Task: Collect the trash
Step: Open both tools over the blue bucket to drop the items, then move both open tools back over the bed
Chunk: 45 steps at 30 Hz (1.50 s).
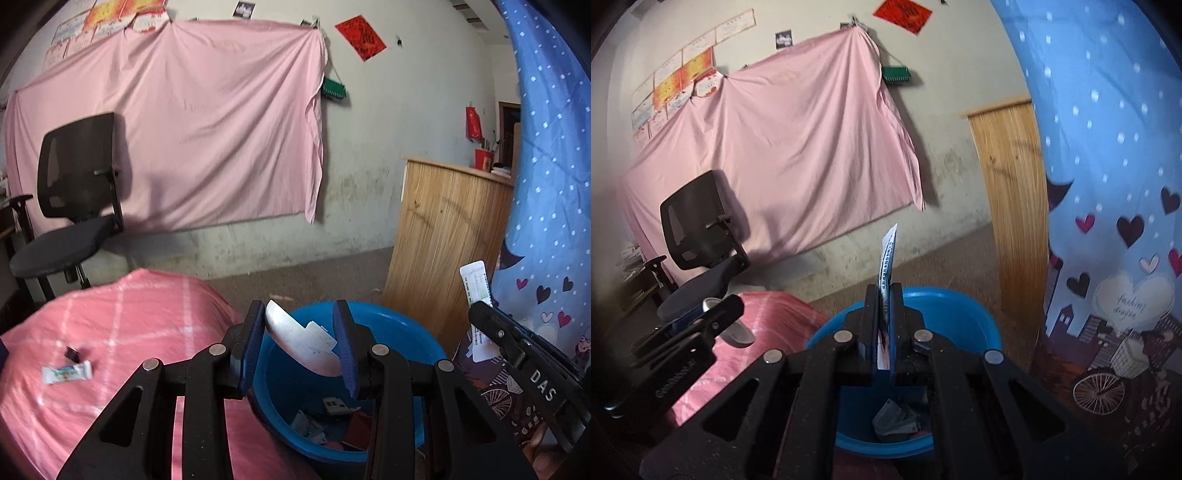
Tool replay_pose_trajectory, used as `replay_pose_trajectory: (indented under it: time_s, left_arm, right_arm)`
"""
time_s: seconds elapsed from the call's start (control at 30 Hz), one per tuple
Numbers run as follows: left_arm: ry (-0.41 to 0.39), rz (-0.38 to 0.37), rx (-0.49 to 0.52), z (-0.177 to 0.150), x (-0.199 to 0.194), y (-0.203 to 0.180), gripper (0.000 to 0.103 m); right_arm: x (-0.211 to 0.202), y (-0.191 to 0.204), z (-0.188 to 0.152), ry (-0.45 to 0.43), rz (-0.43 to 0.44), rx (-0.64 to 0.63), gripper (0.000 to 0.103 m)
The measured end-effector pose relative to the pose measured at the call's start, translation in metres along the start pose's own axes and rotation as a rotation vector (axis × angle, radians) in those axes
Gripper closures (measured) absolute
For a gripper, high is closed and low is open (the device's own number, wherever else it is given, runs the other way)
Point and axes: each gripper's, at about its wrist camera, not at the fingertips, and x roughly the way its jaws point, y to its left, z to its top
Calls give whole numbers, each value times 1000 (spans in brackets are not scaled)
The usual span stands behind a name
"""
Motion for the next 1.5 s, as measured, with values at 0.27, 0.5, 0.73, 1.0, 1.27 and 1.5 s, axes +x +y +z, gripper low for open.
replay_pose_trajectory:
  time_s: [0.27,0.5,0.73,1.0,1.27,1.5]
  left_arm:
    - [82,-47,-47,-9,28,1,70]
    - [139,-85,-62,-13,39,3,70]
    - [155,-85,-78,-13,39,10,63]
    - [126,-72,-112,-10,26,22,50]
    - [22,-10,-195,-1,-13,60,22]
    - [-78,73,-240,2,-52,99,2]
  right_arm:
    - [20,-11,-3,90,2,40,85]
    - [29,-21,-8,139,-12,62,82]
    - [30,-25,-9,147,-22,78,81]
    - [25,-16,-7,115,-13,43,66]
    - [8,5,-2,11,17,2,31]
    - [-5,35,1,-66,67,-48,5]
